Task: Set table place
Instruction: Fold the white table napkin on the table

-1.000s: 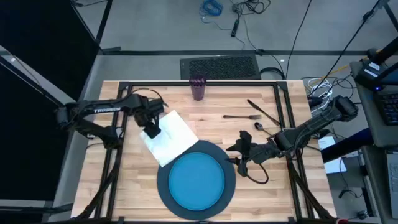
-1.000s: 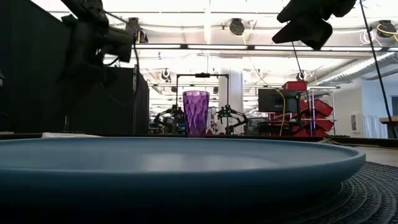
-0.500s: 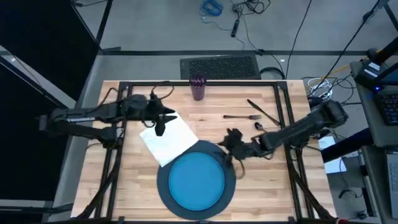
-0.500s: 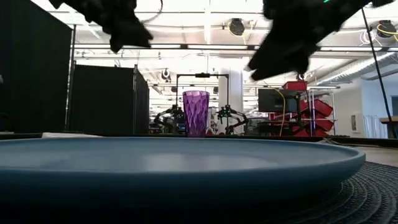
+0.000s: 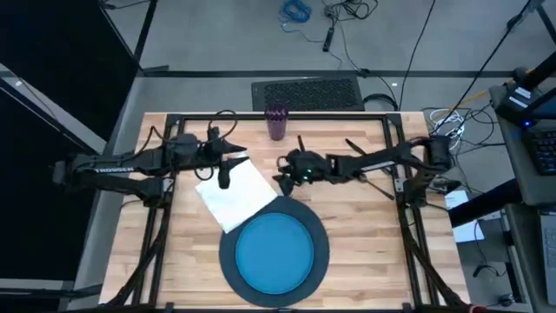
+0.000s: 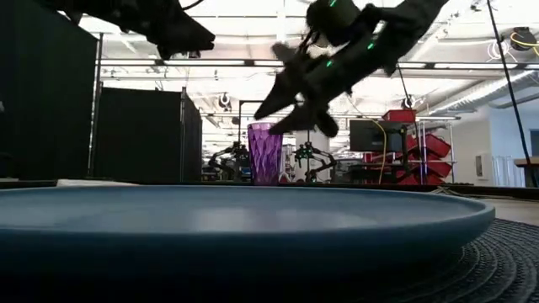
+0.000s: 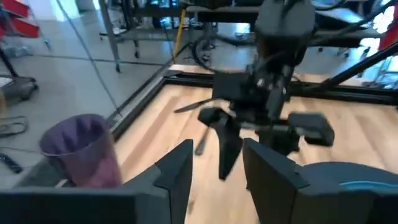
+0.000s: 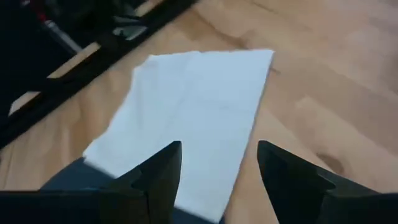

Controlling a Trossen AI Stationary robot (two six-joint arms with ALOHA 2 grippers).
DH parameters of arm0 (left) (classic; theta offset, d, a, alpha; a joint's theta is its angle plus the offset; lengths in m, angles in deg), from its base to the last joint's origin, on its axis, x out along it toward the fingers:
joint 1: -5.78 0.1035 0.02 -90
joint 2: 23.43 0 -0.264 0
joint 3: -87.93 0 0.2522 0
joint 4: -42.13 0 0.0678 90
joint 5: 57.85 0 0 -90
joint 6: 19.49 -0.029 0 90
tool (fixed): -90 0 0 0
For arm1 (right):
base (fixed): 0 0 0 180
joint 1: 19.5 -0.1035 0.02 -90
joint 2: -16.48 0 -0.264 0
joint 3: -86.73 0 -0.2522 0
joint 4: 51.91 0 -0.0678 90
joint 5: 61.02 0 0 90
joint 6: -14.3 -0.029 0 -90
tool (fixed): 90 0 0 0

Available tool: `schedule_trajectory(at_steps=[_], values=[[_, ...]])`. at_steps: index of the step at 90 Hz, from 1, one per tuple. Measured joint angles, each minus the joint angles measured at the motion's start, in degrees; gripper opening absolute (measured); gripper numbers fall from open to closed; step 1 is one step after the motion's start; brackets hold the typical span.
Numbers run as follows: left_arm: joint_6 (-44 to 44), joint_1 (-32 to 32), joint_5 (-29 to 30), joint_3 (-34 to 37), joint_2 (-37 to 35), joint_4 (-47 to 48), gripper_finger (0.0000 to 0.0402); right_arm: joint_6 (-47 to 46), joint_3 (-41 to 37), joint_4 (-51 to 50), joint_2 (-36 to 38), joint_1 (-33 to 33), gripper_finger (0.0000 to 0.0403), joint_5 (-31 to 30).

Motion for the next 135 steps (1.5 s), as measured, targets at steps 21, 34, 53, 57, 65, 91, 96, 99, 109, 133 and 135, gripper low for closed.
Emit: schedule_trajectory(at_steps=[21,34,53,57,65,91,96,99,109,133,135], values=[[1.9,0.87,6.13,-0.04,0.86,11.84,0.0125,-0.13,7.22,-1.44,-8.79,0.86,0.0196,4.44],[5.98,0.87,13.58,-0.07,0.85,17.41,0.0125,0.69,11.94,-4.87,-10.8,0.9,0.0196,4.29],[12.95,0.93,19.83,1.29,2.72,23.13,0.0125,2.56,14.71,-8.81,-11.83,0.94,0.0196,3.93],[13.04,1.04,19.78,2.01,3.66,22.02,0.0125,2.71,14.71,-10.15,-11.82,0.9,0.0196,3.92],[10.78,2.61,16.45,3.04,7.2,17.28,0.0125,2.48,14.7,-13.75,-11.83,0.59,0.0196,3.91],[4.55,17.79,2.04,-2.14,19.22,15.08,0.0125,1.09,14.65,-19.19,-11.79,-2.69,0.0196,3.78],[4.61,20.71,-4.12,-2.55,20.85,15.25,0.0125,1.09,14.65,-19.39,-11.79,-3.24,0.0196,3.7],[4.63,22.11,-8.01,-2.58,21.62,15.49,0.0125,1.09,14.65,-19.35,-11.79,-3.5,0.0196,3.68],[4.61,25.34,-14.55,-2.69,24.1,16.54,0.0125,1.16,14.65,-19.97,-11.79,-4.05,0.0196,3.57],[4.75,28.64,-17.93,-2.73,29.74,16.81,0.0125,1.2,14.6,-22.73,-11.79,-4.41,0.0196,0.72],[4.6,28.75,-18.21,-2.73,30.19,16.92,0.0125,1.2,14.6,-22.73,-11.79,-4.44,0.0196,0.72]])
